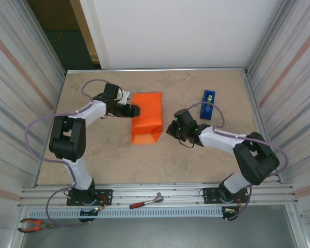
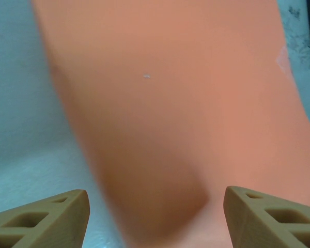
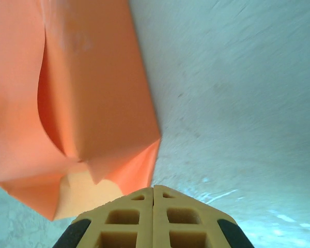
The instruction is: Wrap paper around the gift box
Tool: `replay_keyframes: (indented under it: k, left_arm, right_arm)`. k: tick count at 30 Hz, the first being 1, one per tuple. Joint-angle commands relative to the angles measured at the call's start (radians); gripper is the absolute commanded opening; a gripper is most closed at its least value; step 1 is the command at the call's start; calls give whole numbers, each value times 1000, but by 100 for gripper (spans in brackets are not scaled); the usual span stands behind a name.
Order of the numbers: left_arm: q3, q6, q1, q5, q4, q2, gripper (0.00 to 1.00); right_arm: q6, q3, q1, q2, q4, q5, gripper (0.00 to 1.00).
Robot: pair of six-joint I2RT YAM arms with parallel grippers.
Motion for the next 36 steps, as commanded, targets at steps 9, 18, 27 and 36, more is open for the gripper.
replay_keyframes:
  k: [9, 18, 27, 36]
  left_arm:
    - [-5, -18, -81, 15, 30, -11, 69]
    - [-110, -123, -14, -44, 122, -180, 76]
    - [-444, -368, -5, -106, 342, -491, 86]
    - [-709, -406, -78, -237, 421, -687, 67]
  right_arm:
    - [-73, 25, 14, 86, 34, -82, 0]
    - [-59, 68, 43, 204, 100, -79, 0]
    - [-34, 52, 50, 266, 145, -88, 0]
    - [17, 51, 120, 295, 177, -63, 0]
